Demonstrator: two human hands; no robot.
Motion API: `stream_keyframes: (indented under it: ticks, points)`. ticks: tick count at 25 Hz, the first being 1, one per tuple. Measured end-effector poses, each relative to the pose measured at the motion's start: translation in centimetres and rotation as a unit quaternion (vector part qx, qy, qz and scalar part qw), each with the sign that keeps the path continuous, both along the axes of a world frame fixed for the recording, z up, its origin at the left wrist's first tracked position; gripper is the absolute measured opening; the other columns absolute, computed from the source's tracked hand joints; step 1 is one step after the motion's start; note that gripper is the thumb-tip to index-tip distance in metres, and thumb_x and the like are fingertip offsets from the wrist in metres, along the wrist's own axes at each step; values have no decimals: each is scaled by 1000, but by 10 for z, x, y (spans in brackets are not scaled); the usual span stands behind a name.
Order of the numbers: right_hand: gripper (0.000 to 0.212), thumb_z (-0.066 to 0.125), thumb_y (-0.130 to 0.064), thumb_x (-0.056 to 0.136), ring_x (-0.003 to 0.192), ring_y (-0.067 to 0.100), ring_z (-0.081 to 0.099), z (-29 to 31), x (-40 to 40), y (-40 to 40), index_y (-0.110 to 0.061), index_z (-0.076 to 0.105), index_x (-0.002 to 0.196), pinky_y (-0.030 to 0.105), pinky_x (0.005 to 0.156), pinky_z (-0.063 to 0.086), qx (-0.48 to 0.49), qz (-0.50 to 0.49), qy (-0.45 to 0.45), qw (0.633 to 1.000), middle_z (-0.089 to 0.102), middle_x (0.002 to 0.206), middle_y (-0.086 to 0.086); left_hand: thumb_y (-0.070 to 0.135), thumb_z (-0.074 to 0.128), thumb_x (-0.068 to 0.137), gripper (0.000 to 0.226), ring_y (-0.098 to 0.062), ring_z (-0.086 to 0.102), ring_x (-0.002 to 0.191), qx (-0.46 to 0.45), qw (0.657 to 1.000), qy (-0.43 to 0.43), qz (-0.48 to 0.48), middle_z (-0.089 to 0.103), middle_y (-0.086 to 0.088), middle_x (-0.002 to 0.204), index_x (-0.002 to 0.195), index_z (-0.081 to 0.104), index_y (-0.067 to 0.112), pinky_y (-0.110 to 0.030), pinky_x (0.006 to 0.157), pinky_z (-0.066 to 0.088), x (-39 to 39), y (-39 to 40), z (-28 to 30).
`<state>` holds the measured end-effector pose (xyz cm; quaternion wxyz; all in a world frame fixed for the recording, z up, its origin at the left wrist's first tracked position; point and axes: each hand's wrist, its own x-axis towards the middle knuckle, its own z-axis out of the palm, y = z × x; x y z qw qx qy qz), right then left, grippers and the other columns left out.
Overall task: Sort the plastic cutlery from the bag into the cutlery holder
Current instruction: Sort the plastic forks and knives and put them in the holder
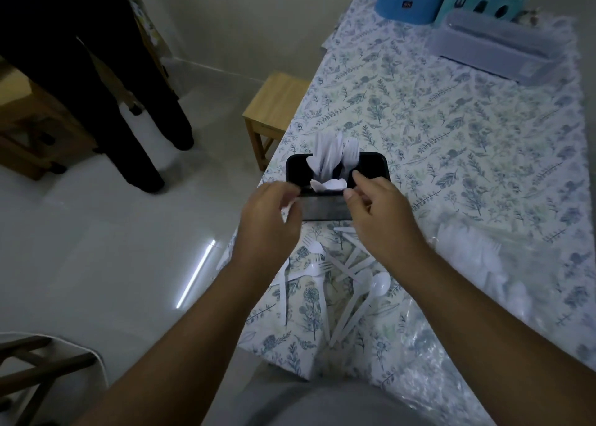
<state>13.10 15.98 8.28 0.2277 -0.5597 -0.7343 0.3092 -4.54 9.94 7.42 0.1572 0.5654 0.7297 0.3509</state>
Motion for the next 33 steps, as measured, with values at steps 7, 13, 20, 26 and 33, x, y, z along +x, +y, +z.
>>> stream_keyframes:
  ticks: [7,13,20,26,33]
  points:
    - [38,54,-27,102,87,-2,55,-41,14,-72,-20,60,139,11,78,40,-186,29,-3,982,62,122,-2,39,58,95,31,-19,63,74,-420,906,53,16,63,-1,79,76,55,14,-27,65,53,12,-76,-75]
    - [41,62,-40,96,102,16,70,-71,16,-105,-19,64,132,44,98,55,-385,-31,93,918,72,120,1,33,61,93,35,-19,56,54,-327,935,30,-130,65,-9,65,72,66,6,-33,53,49,29,-79,-61]
    - [25,49,-17,106,80,26,64,-79,33,-102,0,67,106,39,79,58,-427,-191,224,855,62,82,9,26,63,93,11,-11,46,80,-182,978,66,-74,57,3,89,91,56,17,-23,65,37,32,-74,-80]
    - [19,53,-15,104,81,25,62,-77,39,-109,-3,66,108,42,82,57,-478,-217,260,810,59,82,10,15,60,96,14,-23,52,97,-204,971,93,-87,63,-8,103,108,64,9,-31,78,44,11,-72,-115]
    - [19,60,-16,101,95,27,69,-75,41,-108,-3,69,111,47,91,60,-476,-219,291,800,67,96,14,31,72,89,32,-20,50,98,-185,980,44,-50,56,-3,106,112,61,11,-31,79,46,26,-84,-110]
